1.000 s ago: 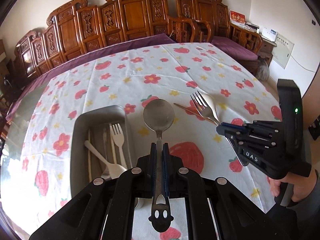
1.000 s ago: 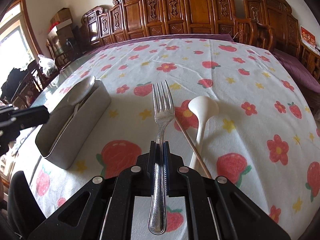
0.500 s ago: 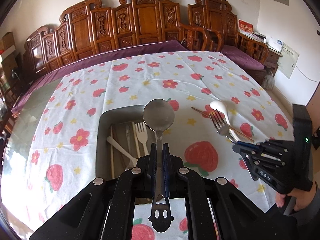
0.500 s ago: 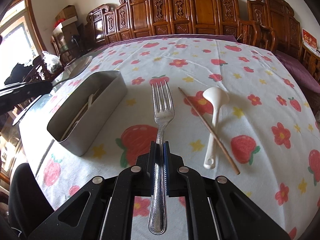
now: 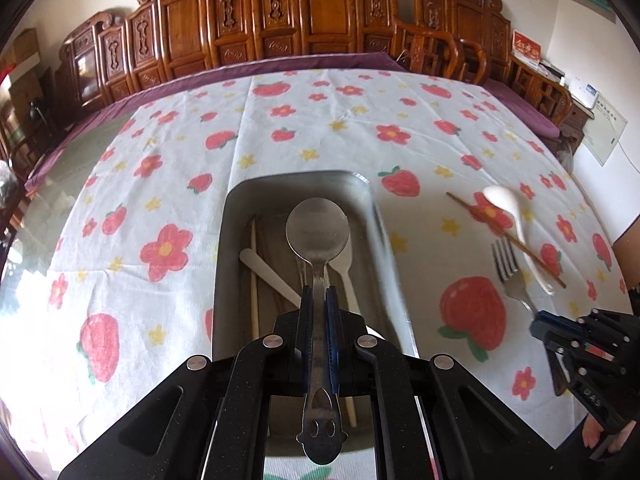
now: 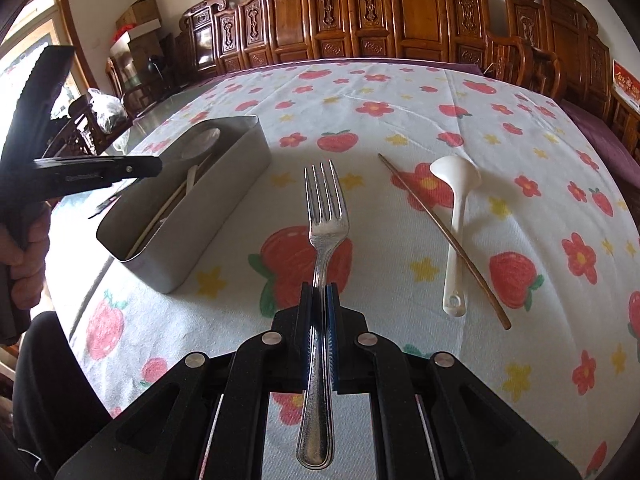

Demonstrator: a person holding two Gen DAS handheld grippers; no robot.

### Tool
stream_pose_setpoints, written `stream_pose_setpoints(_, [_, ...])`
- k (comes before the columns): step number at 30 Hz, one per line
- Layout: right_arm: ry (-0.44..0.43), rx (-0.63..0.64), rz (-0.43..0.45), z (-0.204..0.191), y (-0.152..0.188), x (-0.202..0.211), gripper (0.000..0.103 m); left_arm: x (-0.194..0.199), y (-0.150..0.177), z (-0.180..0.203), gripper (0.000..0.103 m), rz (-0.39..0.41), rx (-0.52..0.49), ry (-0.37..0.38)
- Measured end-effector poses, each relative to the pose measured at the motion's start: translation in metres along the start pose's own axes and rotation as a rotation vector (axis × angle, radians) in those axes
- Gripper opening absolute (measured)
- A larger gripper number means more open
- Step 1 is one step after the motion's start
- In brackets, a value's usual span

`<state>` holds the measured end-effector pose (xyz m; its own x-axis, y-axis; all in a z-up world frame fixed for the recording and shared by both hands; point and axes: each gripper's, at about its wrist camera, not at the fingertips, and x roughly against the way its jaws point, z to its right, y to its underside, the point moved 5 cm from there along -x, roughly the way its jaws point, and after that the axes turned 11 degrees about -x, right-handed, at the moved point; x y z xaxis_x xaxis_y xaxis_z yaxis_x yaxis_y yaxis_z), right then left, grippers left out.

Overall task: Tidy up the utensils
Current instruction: 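Carry the metal spoon into the metal tray and open the left tool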

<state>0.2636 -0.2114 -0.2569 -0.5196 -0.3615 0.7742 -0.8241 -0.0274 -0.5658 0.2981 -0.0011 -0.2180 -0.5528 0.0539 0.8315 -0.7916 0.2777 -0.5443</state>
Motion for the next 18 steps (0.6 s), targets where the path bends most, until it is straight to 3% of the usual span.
stream_pose_setpoints(9, [-0.002, -0.009, -0.015, 0.005, 0.0, -0.007, 0.009, -0.047, 0.003, -0.01, 0.006, -0.08, 0.014, -0.013])
stream_pose_setpoints(18, [-0.017, 0.0, -0.017, -0.002, -0.001, -0.008, 0.009, -0.048, -0.001, -0.016, 0.007, -0.079, 0.03, 0.011])
